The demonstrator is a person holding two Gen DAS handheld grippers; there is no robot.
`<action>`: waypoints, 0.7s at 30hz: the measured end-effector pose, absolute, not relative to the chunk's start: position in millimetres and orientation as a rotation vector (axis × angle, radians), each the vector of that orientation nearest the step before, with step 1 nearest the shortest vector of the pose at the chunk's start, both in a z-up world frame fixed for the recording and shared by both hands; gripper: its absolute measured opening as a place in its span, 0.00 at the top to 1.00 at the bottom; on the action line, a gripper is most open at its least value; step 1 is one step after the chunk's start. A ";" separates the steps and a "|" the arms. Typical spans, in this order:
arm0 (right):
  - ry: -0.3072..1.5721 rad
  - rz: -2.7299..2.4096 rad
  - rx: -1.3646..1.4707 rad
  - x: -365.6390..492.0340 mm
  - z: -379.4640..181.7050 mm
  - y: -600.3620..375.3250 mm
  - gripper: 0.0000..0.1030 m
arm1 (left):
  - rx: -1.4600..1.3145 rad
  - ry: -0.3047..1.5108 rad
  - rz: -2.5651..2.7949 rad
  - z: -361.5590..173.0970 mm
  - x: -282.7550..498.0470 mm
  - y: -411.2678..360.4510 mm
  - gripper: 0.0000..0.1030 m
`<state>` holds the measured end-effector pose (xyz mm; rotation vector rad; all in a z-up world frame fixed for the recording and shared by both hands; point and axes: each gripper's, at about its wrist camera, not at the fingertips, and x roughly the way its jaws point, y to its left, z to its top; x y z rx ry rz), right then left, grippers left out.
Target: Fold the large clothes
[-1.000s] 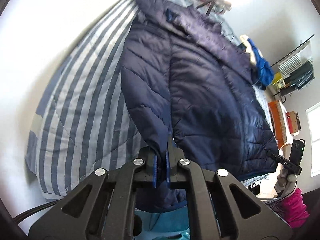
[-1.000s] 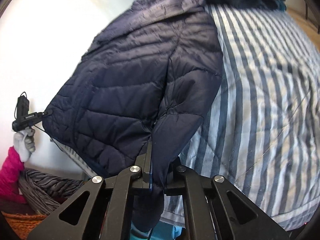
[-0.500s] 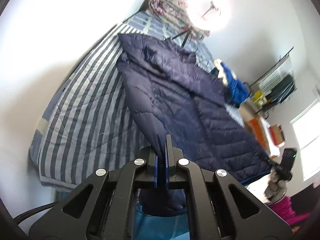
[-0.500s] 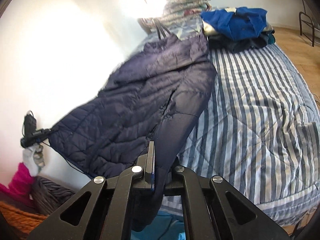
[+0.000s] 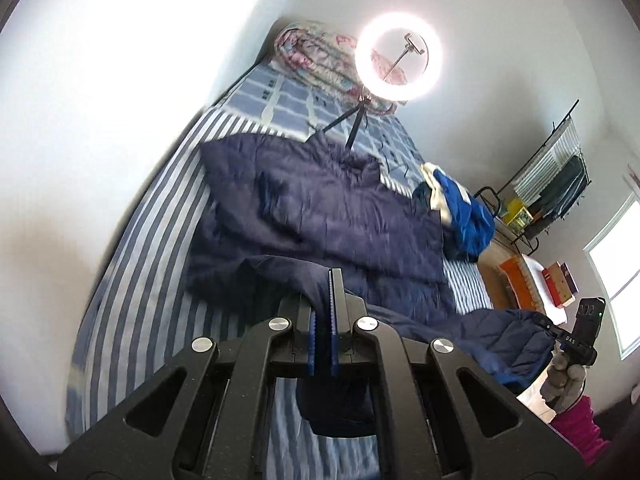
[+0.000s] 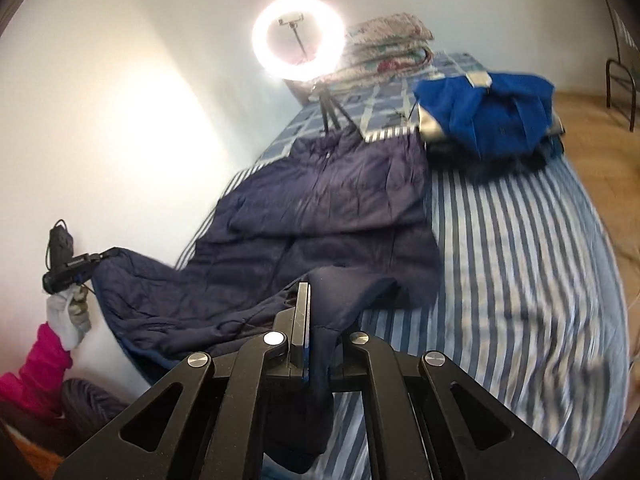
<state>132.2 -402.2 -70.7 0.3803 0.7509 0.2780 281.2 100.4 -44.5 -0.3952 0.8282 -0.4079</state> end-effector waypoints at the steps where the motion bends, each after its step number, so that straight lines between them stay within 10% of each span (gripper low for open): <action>1: 0.753 0.271 0.381 141.3 -69.6 -404.3 0.98 | -0.387 0.823 -0.403 -42.8 295.4 95.4 0.98; 21: 0.912 0.101 0.366 374.8 -162.9 -428.6 0.97 | -0.313 1.003 -0.203 -169.5 505.4 53.3 0.98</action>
